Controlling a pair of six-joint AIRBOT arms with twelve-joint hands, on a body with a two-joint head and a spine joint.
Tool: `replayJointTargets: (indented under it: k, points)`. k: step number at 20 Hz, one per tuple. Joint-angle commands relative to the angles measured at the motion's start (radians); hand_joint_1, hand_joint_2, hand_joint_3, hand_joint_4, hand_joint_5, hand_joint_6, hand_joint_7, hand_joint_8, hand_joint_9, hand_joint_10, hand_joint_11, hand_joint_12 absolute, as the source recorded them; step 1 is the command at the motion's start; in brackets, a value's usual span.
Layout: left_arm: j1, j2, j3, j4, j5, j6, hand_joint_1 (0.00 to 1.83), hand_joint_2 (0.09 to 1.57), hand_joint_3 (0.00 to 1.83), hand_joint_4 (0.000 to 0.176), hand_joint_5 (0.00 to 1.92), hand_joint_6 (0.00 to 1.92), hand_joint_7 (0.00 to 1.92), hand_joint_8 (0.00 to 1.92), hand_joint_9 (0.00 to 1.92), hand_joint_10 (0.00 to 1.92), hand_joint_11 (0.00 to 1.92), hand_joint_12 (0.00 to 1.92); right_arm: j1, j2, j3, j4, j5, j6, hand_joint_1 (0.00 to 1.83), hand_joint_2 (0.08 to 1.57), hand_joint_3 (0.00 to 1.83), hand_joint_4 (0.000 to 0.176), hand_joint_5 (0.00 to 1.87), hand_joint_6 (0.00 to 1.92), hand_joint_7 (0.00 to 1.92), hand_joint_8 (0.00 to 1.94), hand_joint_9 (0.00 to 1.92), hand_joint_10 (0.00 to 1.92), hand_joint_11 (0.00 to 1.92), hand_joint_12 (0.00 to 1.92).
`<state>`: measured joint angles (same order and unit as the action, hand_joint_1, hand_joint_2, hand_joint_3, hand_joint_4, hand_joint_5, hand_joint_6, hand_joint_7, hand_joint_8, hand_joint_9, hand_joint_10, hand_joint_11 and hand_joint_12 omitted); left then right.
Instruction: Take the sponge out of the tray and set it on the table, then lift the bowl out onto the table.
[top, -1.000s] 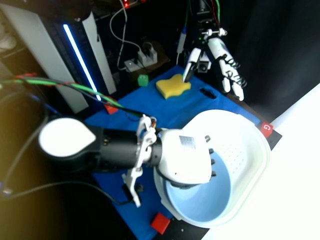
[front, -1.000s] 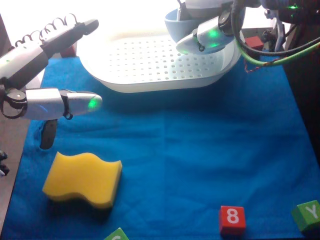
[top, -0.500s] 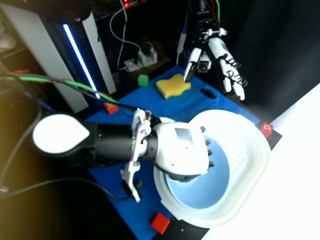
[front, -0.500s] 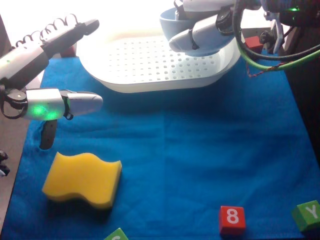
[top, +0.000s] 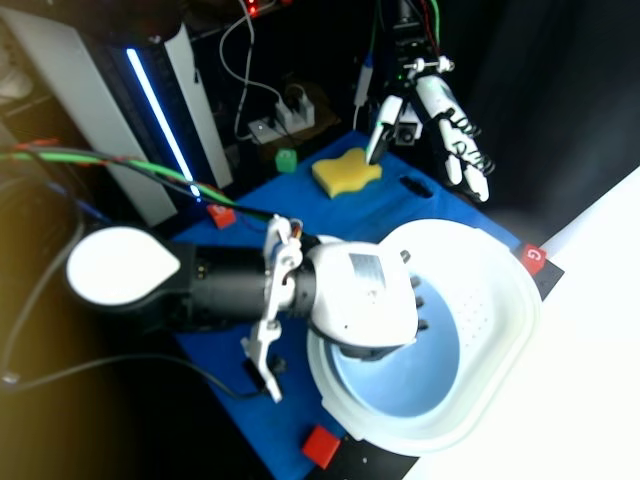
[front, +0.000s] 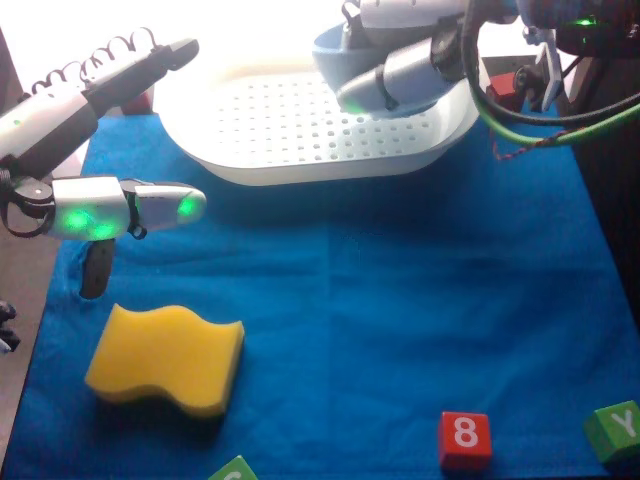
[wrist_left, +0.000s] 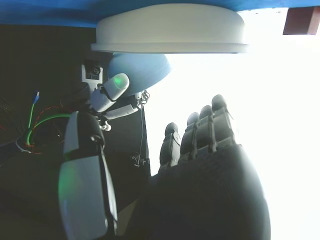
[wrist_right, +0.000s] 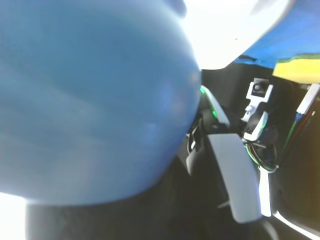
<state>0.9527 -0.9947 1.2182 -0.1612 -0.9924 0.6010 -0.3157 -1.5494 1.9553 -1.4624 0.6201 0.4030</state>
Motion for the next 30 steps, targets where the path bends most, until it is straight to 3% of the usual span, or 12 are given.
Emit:
replayJointTargets:
  k: [1, 5, 7, 9, 10, 15, 16, 18, 20, 23, 26, 30]
  points:
    - [-0.006, -0.002, -0.002, -0.014, -0.127, -0.008, 0.70, 0.97, 0.00, 0.143, 0.07, 0.01, 0.03, 0.00, 0.01, 0.00, 0.04, 0.13, 0.017, 0.007, 0.000, 0.063, 0.027, 0.000, 0.82, 1.55, 0.06, 0.000, 1.02, 1.92, 1.51, 1.94, 1.66, 1.92, 1.63, 1.92]
    - [-0.005, -0.002, -0.004, -0.016, -0.129, -0.008, 0.71, 0.97, 0.00, 0.147, 0.07, 0.00, 0.02, 0.00, 0.01, 0.00, 0.04, 0.14, 0.017, 0.039, -0.028, 0.117, 0.105, 0.000, 0.48, 1.57, 0.14, 0.000, 1.17, 1.92, 1.53, 1.94, 1.67, 1.92, 1.62, 1.92]
    - [0.000, -0.002, -0.004, -0.020, -0.130, -0.008, 0.70, 0.98, 0.00, 0.139, 0.08, 0.00, 0.03, 0.00, 0.02, 0.00, 0.06, 0.15, 0.017, 0.054, -0.060, 0.124, 0.133, 0.000, 0.56, 1.57, 0.06, 0.110, 1.18, 1.92, 1.53, 1.94, 1.64, 1.92, 1.55, 1.92]
    - [0.003, -0.001, -0.005, -0.022, -0.133, -0.008, 0.70, 0.98, 0.00, 0.135, 0.07, 0.00, 0.02, 0.00, 0.01, 0.00, 0.04, 0.14, 0.017, 0.056, -0.075, 0.123, 0.136, -0.009, 0.59, 1.57, 0.05, 0.168, 1.22, 1.92, 1.57, 1.94, 1.67, 1.92, 1.61, 1.92]
    - [0.004, -0.001, -0.006, -0.023, -0.134, -0.008, 0.68, 0.98, 0.00, 0.133, 0.07, 0.00, 0.02, 0.00, 0.01, 0.00, 0.05, 0.15, 0.017, 0.062, -0.086, 0.124, 0.146, -0.012, 0.65, 1.56, 0.02, 0.174, 1.26, 1.92, 1.60, 1.94, 1.71, 1.92, 1.67, 1.92]
    - [0.010, 0.000, -0.010, -0.029, -0.140, -0.008, 0.69, 0.97, 0.00, 0.165, 0.05, 0.00, 0.03, 0.00, 0.01, 0.00, 0.03, 0.15, 0.016, 0.169, -0.240, 0.177, 0.202, -0.098, 0.61, 1.57, 0.01, 0.176, 1.14, 1.92, 1.63, 1.94, 1.73, 1.92, 1.70, 1.92]
    - [0.013, 0.002, -0.013, -0.032, -0.143, -0.008, 0.71, 0.97, 0.00, 0.169, 0.06, 0.00, 0.04, 0.01, 0.02, 0.01, 0.04, 0.16, 0.016, 0.197, -0.280, 0.186, 0.214, -0.122, 0.24, 1.57, 0.11, 0.176, 1.07, 1.92, 1.61, 1.94, 1.71, 1.92, 1.65, 1.92]
    - [0.027, 0.011, -0.020, -0.046, -0.156, -0.008, 0.75, 0.96, 0.00, 0.161, 0.07, 0.01, 0.04, 0.01, 0.02, 0.01, 0.04, 0.16, 0.013, 0.239, -0.343, 0.187, 0.261, -0.130, 0.48, 1.57, 0.11, 0.174, 1.11, 1.92, 1.62, 1.94, 1.72, 1.92, 1.69, 1.92]
    - [0.050, 0.023, -0.032, -0.065, -0.179, -0.008, 0.75, 0.96, 0.00, 0.141, 0.08, 0.01, 0.05, 0.01, 0.03, 0.01, 0.03, 0.17, -0.010, 0.261, -0.392, 0.187, 0.296, -0.130, 0.69, 1.57, 0.05, 0.176, 0.61, 1.92, 1.57, 1.94, 1.73, 1.92, 1.73, 1.92]
    - [0.065, 0.028, -0.037, -0.078, -0.192, -0.008, 0.73, 0.96, 0.00, 0.121, 0.07, 0.00, 0.06, 0.01, 0.05, 0.01, 0.05, 0.18, -0.069, 0.265, -0.430, 0.198, 0.315, -0.130, 1.07, 1.36, 0.00, 0.164, 0.78, 1.92, 1.47, 1.94, 1.63, 1.92, 1.66, 1.92]
    - [0.066, 0.028, -0.038, -0.079, -0.193, -0.008, 0.73, 0.95, 0.00, 0.126, 0.09, 0.01, 0.07, 0.01, 0.07, 0.01, 0.07, 0.19, -0.136, 0.229, -0.428, 0.218, 0.319, -0.130, 0.69, 1.53, 0.03, 0.131, 1.11, 1.92, 1.54, 1.94, 1.66, 1.92, 1.69, 1.92]
    - [0.066, 0.027, -0.039, -0.080, -0.195, -0.008, 0.73, 0.95, 0.00, 0.124, 0.09, 0.00, 0.08, 0.01, 0.08, 0.01, 0.06, 0.19, -0.212, 0.172, -0.394, 0.241, 0.319, -0.130, 0.55, 1.57, 0.01, 0.154, 1.11, 1.92, 1.51, 1.94, 1.60, 1.92, 1.74, 1.92]
